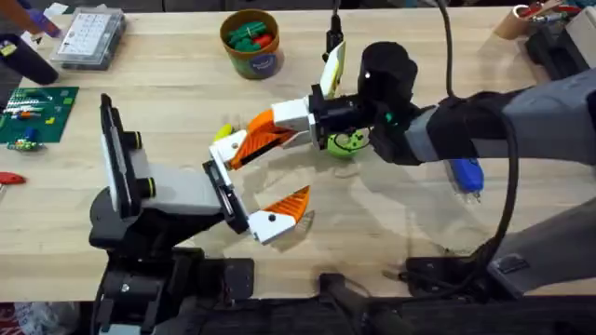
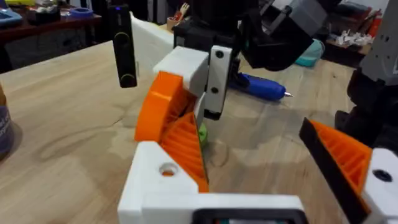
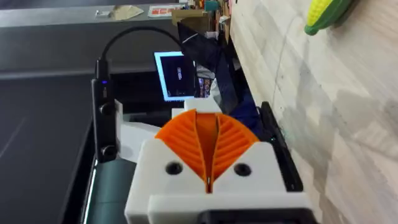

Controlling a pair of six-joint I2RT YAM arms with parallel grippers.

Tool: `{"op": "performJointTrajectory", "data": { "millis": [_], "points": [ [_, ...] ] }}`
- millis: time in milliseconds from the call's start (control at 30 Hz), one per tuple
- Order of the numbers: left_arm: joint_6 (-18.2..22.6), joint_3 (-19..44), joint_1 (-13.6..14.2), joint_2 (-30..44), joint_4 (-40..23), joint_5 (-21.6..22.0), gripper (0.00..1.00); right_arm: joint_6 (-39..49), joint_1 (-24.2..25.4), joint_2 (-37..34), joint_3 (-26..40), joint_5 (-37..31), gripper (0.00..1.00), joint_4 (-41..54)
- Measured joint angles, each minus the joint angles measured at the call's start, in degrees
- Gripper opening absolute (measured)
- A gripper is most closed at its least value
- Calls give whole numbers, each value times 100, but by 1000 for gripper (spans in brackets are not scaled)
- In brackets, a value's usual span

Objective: Pick up the gripper from the table and insert it into the empty holder that is missing its gripper. Then pick up a screw, insert it into the mounting hole, and use the screwdriver to tighten it. Finally, clean up the table by picking up the vegetable and placing it into the bucket.

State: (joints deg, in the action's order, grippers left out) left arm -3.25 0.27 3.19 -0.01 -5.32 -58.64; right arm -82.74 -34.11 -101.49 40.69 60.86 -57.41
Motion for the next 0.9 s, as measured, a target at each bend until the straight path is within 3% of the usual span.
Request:
{"op": "performJointTrajectory", "data": {
  "millis": [900],
  "points": [
    [-22,0,-15,0,11,68,986,2,-61,0,0,-131,8,-7]
  ]
}}
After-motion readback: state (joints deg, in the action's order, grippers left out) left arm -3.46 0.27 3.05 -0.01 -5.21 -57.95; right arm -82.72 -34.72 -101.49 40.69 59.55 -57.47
